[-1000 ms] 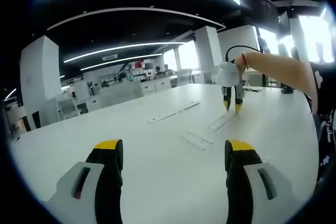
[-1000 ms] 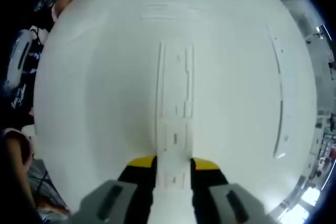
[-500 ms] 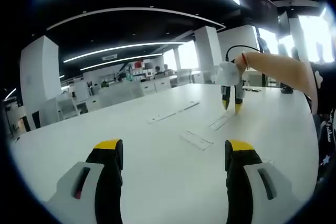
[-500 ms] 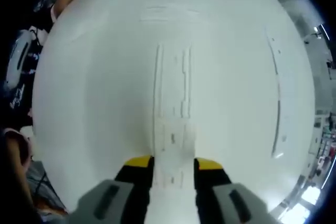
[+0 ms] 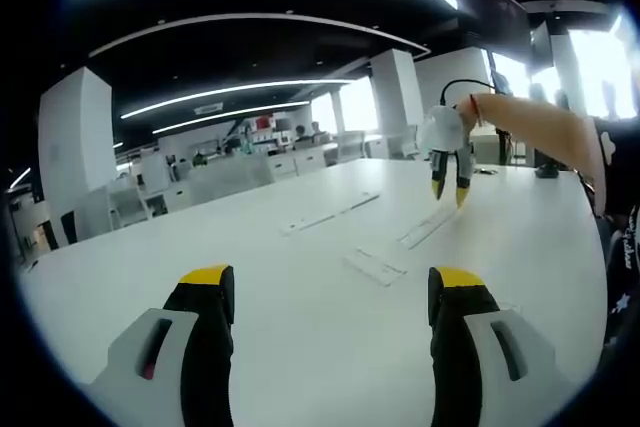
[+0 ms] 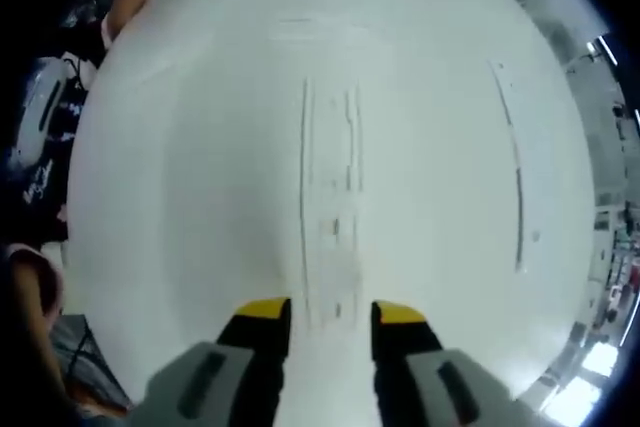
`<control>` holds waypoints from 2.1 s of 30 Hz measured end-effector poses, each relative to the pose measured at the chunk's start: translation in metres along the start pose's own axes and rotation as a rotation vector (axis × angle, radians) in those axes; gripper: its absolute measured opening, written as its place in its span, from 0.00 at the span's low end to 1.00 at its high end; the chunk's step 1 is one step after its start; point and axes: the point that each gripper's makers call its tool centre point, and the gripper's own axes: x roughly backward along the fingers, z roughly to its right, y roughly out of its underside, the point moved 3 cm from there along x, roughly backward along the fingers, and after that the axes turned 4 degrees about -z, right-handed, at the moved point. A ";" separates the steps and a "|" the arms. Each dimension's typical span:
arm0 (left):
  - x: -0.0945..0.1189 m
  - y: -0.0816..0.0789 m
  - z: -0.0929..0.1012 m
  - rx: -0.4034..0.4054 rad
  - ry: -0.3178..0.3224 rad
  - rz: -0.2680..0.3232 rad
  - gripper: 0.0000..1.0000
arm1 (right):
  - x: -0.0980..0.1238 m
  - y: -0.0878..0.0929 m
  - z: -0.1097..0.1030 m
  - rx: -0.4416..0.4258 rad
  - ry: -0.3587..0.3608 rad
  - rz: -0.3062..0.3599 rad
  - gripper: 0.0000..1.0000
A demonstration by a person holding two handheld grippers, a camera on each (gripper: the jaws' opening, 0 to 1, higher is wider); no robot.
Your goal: Locate the socket holder cover, grip the socket holder cover, clip it into the socket holder slot.
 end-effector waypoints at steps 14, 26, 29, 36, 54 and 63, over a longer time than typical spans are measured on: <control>-0.001 0.002 0.001 0.003 0.010 -0.002 0.78 | 0.004 0.035 -0.007 -0.049 0.028 -0.004 0.25; 0.001 0.003 -0.001 0.007 0.021 0.006 0.78 | -0.002 0.035 -0.008 -0.039 0.036 0.002 0.14; 0.001 0.003 -0.001 0.006 0.020 0.003 0.78 | -0.004 0.034 -0.010 -0.035 0.028 0.007 0.13; 0.001 0.004 -0.002 0.006 0.017 -0.003 0.78 | -0.007 0.034 -0.014 -0.026 0.024 0.004 0.09; 0.000 0.004 -0.004 0.006 0.013 -0.007 0.78 | -0.018 0.026 -0.021 0.035 0.027 0.005 0.04; -0.002 0.004 -0.003 0.007 0.014 -0.008 0.78 | -0.021 0.026 -0.013 0.044 0.022 0.002 0.04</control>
